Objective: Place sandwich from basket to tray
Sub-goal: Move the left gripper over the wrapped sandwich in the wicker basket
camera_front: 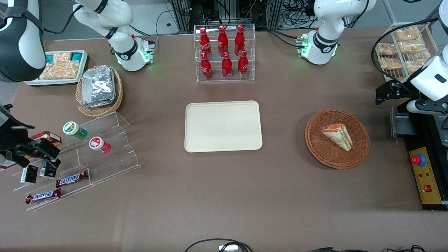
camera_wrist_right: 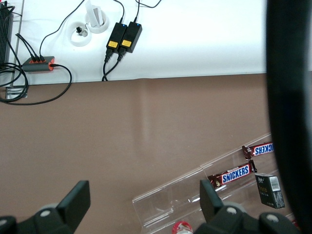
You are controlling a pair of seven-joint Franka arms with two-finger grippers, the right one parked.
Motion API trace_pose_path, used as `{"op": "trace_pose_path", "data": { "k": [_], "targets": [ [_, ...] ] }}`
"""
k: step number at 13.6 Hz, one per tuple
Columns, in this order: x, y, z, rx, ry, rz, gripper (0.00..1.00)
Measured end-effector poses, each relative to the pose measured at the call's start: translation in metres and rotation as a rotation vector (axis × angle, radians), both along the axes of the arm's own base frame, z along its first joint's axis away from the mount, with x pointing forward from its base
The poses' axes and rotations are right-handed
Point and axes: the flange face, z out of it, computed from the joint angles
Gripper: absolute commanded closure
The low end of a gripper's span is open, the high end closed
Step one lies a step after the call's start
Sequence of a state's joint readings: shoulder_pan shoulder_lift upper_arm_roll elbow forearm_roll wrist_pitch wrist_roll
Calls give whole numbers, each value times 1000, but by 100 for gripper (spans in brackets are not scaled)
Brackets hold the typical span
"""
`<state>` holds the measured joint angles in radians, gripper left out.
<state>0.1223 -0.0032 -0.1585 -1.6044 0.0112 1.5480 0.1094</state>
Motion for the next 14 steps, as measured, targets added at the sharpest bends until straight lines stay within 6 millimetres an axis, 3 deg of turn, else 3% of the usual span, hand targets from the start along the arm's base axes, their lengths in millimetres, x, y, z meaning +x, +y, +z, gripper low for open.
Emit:
{"op": "trace_pose_path", "data": {
  "k": [4, 7, 10, 14],
  "targets": [
    [0, 1, -1, 1, 1, 2, 0],
    [6, 6, -14, 7, 15, 10, 0],
    [19, 7, -42, 8, 18, 73, 0],
    [22, 6, -107, 15, 28, 188, 0]
  ]
}}
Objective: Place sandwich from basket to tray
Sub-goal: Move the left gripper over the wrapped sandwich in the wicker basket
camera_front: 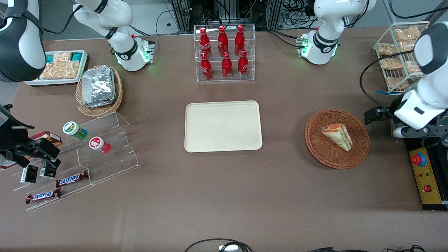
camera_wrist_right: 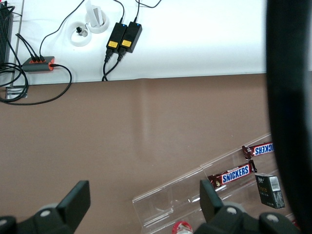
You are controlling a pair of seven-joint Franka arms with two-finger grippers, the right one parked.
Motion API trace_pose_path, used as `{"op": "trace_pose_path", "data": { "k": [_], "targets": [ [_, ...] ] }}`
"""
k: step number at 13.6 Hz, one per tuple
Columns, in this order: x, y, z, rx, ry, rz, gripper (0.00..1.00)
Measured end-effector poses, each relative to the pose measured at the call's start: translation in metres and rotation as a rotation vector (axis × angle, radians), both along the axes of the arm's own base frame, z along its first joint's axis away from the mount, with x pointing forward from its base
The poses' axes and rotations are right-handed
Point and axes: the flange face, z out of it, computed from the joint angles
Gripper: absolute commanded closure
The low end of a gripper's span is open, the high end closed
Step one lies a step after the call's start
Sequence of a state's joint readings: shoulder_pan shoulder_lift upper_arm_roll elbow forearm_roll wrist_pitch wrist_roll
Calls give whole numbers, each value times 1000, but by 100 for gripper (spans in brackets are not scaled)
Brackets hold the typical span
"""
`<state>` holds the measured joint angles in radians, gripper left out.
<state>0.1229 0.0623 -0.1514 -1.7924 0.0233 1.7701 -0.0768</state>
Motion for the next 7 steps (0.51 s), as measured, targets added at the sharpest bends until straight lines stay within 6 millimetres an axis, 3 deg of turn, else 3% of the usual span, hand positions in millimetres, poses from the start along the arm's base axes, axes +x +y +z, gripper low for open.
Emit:
{"op": "trace_pose_path", "data": {
  "k": [7],
  "targets": [
    [-22, -1, -89, 16, 20, 160, 0]
  ]
}}
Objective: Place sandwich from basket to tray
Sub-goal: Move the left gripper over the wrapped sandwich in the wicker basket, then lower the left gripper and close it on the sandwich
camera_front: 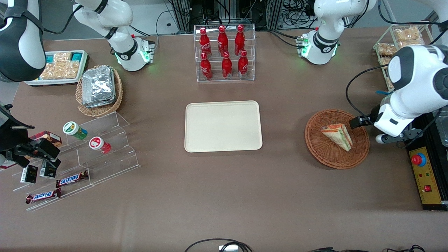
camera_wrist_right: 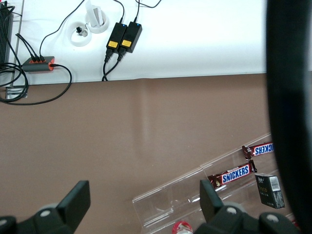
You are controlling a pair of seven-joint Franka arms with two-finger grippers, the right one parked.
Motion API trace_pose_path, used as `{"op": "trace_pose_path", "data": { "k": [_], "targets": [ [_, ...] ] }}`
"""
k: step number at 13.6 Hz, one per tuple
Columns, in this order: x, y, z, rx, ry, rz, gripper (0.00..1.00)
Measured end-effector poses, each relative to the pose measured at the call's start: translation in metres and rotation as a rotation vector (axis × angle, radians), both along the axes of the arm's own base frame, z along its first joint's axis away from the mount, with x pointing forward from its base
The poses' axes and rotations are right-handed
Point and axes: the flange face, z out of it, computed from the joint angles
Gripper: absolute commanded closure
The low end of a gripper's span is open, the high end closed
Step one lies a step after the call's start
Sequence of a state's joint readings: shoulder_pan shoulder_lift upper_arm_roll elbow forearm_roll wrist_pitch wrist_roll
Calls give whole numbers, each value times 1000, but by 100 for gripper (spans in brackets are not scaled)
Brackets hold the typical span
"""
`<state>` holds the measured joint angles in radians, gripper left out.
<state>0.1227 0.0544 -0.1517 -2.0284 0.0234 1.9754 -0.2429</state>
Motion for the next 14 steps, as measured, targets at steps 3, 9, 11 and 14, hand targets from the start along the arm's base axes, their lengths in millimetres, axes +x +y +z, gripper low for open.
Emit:
{"op": "trace_pose_path", "data": {
  "k": [3, 9, 11, 14],
  "targets": [
    [-15, -1, -39, 7, -17, 81, 0],
    [-26, -3, -73, 21, -7, 239, 0],
    [-24, -3, -89, 20, -9, 282, 0],
    [-25, -3, -115, 18, -7, 330, 0]
  ]
}}
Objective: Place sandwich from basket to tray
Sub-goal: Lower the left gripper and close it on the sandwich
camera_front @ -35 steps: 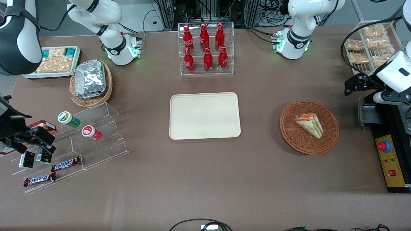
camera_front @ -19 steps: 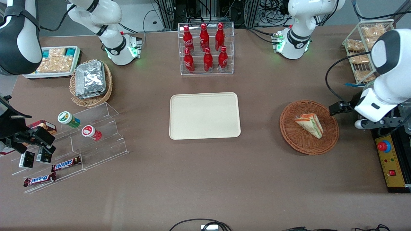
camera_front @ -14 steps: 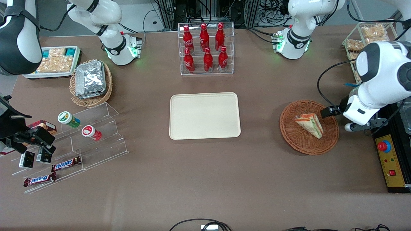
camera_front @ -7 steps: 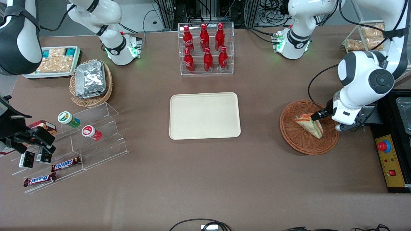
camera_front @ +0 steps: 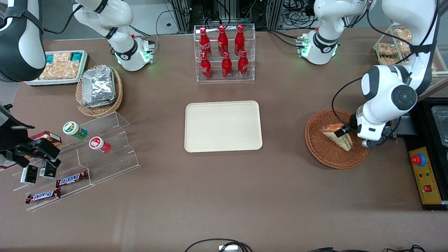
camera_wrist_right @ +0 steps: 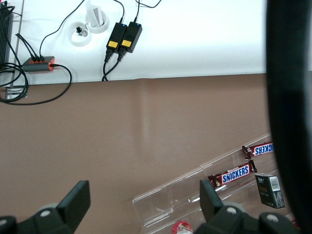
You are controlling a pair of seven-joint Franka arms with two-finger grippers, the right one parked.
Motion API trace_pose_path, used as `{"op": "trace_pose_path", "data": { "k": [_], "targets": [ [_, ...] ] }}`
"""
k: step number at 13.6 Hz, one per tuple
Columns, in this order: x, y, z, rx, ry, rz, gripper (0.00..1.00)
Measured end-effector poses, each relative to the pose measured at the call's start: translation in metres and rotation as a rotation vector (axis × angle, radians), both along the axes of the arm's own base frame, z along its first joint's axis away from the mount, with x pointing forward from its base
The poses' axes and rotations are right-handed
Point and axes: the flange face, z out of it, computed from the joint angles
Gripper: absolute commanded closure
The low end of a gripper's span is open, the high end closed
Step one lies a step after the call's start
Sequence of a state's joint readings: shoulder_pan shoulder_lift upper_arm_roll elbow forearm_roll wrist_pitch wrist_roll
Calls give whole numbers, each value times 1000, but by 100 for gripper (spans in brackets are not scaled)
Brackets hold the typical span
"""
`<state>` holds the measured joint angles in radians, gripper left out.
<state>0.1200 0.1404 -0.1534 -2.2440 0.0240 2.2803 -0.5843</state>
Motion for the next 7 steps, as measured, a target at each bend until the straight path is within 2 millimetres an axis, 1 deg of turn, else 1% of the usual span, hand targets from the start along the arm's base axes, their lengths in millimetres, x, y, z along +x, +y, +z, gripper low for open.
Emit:
{"op": "trace_pose_path", "data": {
  "k": [4, 7],
  "targets": [
    [-1, 0, -22, 1, 9, 41, 0],
    [-7, -1, -40, 2, 2, 61, 0]
  ]
}}
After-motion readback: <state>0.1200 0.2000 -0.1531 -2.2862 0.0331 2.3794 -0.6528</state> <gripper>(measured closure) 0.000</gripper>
